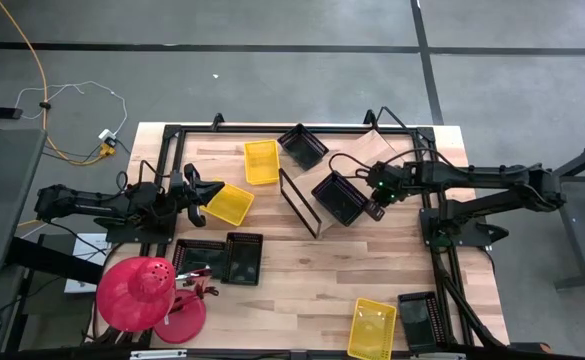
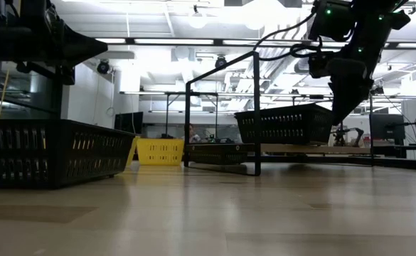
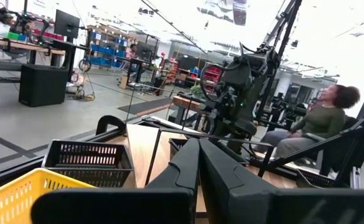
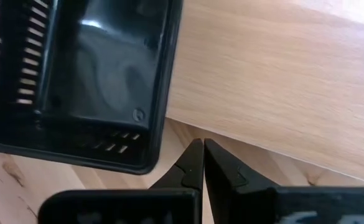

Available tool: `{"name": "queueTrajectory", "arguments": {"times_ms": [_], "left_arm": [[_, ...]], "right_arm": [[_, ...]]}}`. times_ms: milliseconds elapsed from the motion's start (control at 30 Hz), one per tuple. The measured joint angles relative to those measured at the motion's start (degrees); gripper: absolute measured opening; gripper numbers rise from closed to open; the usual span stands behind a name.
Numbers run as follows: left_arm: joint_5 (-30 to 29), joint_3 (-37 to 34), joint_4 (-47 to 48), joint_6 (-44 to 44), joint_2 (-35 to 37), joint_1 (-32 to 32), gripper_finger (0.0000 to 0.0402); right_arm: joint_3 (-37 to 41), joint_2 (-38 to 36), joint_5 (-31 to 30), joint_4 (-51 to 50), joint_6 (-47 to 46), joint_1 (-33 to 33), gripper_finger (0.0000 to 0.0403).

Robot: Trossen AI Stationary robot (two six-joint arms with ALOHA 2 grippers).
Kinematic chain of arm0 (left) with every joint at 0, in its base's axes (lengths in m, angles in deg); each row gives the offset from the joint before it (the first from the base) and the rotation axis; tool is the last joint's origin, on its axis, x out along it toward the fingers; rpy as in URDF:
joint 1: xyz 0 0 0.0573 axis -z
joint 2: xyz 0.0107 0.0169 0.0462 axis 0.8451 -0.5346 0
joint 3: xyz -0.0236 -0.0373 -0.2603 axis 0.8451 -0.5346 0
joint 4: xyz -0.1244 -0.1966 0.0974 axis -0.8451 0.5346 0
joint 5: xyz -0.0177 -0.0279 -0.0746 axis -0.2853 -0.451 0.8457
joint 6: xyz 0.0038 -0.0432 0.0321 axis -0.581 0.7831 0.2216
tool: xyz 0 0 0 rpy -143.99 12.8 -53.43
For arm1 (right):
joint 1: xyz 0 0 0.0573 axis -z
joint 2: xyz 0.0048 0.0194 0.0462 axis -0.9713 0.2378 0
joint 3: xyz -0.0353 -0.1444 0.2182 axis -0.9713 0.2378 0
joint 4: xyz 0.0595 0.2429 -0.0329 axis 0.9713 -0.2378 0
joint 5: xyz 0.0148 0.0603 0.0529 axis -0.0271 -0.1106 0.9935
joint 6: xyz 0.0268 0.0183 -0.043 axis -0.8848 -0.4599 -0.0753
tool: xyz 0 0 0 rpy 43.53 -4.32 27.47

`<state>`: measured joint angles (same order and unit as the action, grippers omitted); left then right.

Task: Stack baskets on shelf by color
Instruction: Stack the black bin on top of the black bin on the shelf

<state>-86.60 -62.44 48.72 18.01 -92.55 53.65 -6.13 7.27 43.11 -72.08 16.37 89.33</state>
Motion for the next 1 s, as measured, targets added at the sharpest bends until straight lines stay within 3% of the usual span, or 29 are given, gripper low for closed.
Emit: {"name": "queueTrajectory", "arguments": {"times_ms": [600,1000], "left_arm": [[1.2,0.0,0.0,0.1,0.0,0.0,0.0],[1.2,0.0,0.0,1.0,0.0,0.0,0.0]], "right_arm": [[0.0,0.0,3.0,2.5,-1.0,-2.7,0.0],[0.0,0.0,0.7,10.3,-3.3,-6.8,0.0]]}}
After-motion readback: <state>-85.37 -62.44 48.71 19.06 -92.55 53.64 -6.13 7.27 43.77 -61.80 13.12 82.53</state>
